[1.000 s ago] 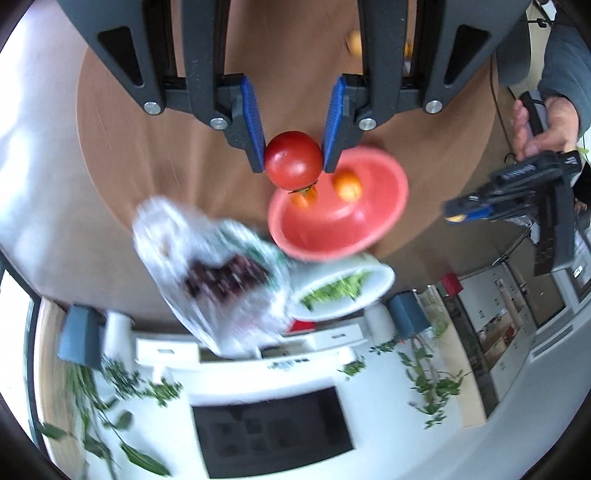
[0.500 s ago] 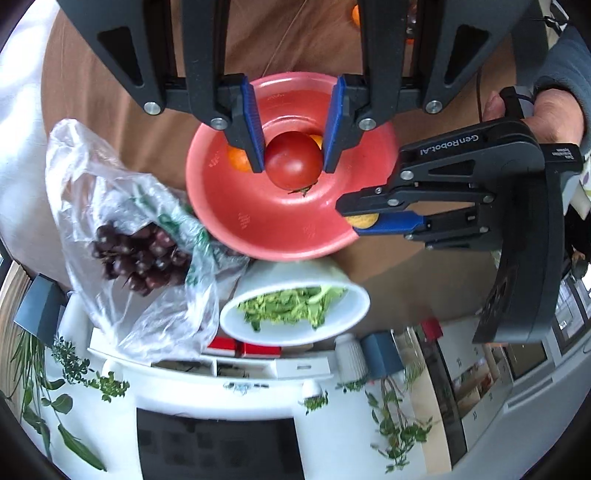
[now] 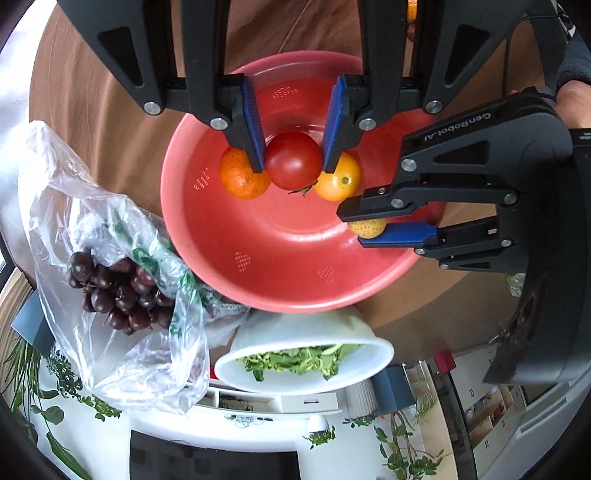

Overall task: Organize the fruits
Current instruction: 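Carry the tomato and yellow-brown fruit into the red bowl and release both, then move both tools back to the fruit pile and grasp an orange with the left tool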

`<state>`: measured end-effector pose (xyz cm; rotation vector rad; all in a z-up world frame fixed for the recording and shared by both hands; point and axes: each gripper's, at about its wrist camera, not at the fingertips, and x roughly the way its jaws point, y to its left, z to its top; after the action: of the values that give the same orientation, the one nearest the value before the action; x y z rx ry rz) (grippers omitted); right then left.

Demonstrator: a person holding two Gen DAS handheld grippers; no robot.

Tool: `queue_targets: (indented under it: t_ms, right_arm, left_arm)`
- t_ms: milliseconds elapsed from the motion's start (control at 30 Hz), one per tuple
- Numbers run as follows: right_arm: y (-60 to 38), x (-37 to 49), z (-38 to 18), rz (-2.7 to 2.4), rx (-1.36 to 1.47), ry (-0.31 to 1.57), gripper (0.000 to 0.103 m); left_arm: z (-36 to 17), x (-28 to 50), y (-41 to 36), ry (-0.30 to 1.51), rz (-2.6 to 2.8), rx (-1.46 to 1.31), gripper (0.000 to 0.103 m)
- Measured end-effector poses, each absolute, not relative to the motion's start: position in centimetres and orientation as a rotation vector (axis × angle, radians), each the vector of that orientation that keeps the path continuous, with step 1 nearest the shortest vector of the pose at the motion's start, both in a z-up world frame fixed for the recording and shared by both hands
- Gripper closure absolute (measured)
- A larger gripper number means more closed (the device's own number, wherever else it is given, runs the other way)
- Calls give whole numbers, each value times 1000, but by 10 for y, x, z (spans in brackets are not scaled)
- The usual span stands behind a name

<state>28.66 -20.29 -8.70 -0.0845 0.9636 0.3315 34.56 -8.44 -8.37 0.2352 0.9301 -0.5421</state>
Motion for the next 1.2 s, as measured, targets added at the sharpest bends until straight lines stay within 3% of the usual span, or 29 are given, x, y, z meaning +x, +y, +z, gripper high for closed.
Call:
queue_targets:
  t_ms: [300,367,400,433,567,667,800,1000,1200]
  right_arm:
    - [-197,289,-93,321,-126,958,69]
    - [-197,288,-93,321,-128,957,69]
    - [-197,288,-93,320,-131,957,69]
    - [-197,288,-93,320,-130,957,69]
    - [-201,287,-90,300,-119,952,56]
    - [-205,284,-86,304,-100,947,51]
    - [-210,271,-75,299,-95,916,48]
    - [-223,232,-52,309,-51,854,41]
    - [-232,177,-42,336,32,814,40]
  left_arm:
    - [-83,345,-84,923,-516,253,78]
    - [-83,345,-84,921,-511,255,72]
    - [-82,345,-83,918,-505,256,58]
    - [-81,345,-82,910,-502,251,51]
    - [-77,342,-78,900,-491,246,47]
    - [-71,336,-72,884,-492,227,42]
    - [-58,320,-65,849,-466,228,22]
    - [-38,279,-42,791,-447,176,0]
    - [-36,219,-24,775,-472,156,0]
